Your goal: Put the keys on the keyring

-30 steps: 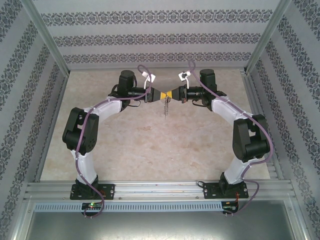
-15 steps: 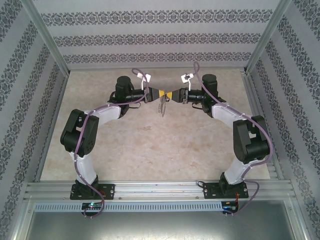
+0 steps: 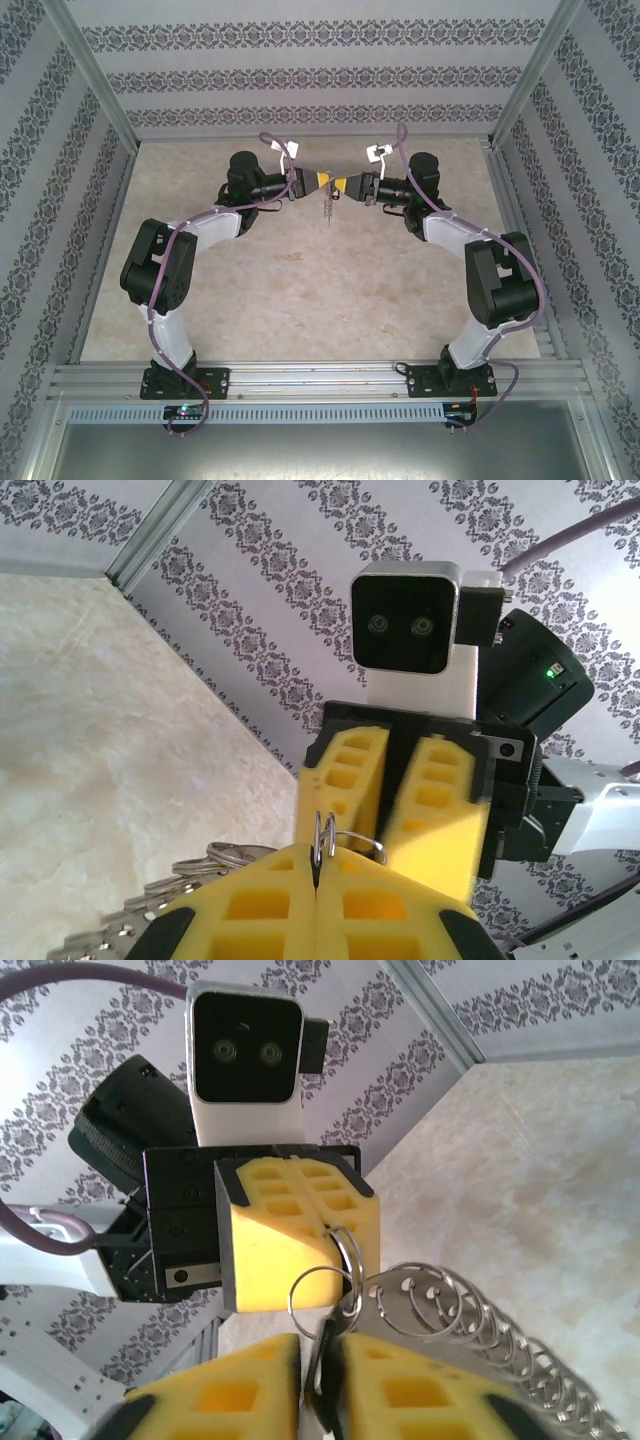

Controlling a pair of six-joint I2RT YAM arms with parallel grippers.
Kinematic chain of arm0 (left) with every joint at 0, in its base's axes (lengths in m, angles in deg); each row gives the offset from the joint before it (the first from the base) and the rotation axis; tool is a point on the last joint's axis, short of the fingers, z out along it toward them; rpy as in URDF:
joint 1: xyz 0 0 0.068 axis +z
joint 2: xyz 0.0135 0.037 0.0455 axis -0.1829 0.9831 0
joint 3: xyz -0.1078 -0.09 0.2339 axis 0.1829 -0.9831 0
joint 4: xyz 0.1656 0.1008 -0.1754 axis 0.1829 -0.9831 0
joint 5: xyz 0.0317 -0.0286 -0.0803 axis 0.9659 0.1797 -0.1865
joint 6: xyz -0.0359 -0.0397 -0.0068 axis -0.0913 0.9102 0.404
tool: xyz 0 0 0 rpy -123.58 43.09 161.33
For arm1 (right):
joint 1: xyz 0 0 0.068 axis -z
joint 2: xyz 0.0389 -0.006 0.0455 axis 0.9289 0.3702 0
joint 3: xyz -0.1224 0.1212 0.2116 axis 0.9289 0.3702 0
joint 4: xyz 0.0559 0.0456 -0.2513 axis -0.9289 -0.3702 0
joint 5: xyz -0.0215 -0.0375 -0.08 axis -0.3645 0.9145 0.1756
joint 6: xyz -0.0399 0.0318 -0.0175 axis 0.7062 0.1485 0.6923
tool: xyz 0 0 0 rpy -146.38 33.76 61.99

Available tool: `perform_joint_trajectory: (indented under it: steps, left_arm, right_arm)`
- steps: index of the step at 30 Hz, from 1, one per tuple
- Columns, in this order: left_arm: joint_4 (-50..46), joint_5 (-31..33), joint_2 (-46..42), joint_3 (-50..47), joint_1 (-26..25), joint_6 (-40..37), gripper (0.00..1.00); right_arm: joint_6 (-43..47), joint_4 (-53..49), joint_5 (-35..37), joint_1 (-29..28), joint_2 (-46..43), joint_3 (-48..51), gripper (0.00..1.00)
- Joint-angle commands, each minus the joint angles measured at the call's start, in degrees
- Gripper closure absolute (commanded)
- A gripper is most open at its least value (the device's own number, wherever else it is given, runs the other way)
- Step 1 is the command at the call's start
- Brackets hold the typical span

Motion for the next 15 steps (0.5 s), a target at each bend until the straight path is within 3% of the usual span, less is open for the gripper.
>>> perform_joint_trajectory:
  steps: [1,3,15]
  left_arm:
    - [4.9,-1.0,-2.9,-0.3,-0.1,1.1,1.00]
    - [5.2,-0.7,-3.1,-0.3,-0.1,1.1,1.00]
    - [6.2,0.2,-4.5,-0.3,-0.2,1.3,1.00]
  right_arm:
    - [-3.9,7.6,-1.1,0.5,2.0,0.0,0.94]
    - [-4.4,8.8,-1.3,0.6,2.2,0.6,1.00]
    - [-0.7,5.5,-0.9,0.7,0.2,4.3,1.00]
